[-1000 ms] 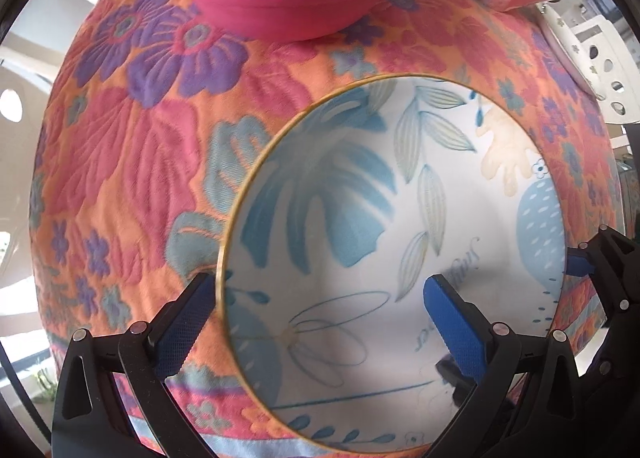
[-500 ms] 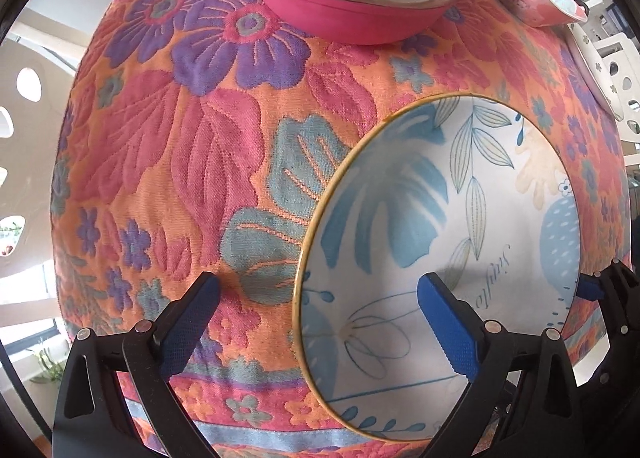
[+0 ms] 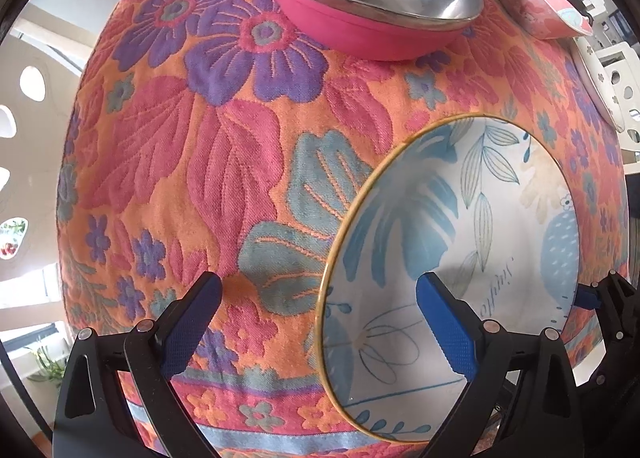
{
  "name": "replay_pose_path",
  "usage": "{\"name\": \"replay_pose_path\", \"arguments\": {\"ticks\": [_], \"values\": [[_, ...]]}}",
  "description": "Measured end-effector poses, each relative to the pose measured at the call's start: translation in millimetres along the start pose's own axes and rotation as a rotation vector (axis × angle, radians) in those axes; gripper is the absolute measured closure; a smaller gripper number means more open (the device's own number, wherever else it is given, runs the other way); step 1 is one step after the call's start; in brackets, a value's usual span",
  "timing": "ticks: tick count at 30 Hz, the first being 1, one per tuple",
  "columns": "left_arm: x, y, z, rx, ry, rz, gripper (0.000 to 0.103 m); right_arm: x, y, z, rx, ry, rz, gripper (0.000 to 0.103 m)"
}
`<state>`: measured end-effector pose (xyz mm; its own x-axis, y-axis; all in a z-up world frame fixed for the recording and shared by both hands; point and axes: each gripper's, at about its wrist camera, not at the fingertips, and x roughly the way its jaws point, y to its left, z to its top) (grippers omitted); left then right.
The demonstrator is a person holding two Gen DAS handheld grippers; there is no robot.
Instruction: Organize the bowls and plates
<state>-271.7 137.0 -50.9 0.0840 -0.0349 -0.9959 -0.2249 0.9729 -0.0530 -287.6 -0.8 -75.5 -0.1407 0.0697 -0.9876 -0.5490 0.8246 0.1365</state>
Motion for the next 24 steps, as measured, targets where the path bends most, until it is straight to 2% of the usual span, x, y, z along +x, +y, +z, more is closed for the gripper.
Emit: {"name": "replay_pose_path", "arguments": {"ticks": [8,15,21,24], "values": [[15,10,5,0.002,0.005,-0.007,0.006,0,-1,1,-0.003,0.003,0.001,0.000],[13,17,4,-0.005,0.007,-0.013,0.009,-1,0,3,-0.005,0.003,0.000,0.000],[5,39,-1,-0.052,-0.006,-0.019,0.009,0,0,8,-0.005,0.030,-0.006,0.000],[-1,56,-6,-0.079,-0.012,-0.018,0.009,-1,1,11,-0.010,0.056,-0.035,0.003]]}}
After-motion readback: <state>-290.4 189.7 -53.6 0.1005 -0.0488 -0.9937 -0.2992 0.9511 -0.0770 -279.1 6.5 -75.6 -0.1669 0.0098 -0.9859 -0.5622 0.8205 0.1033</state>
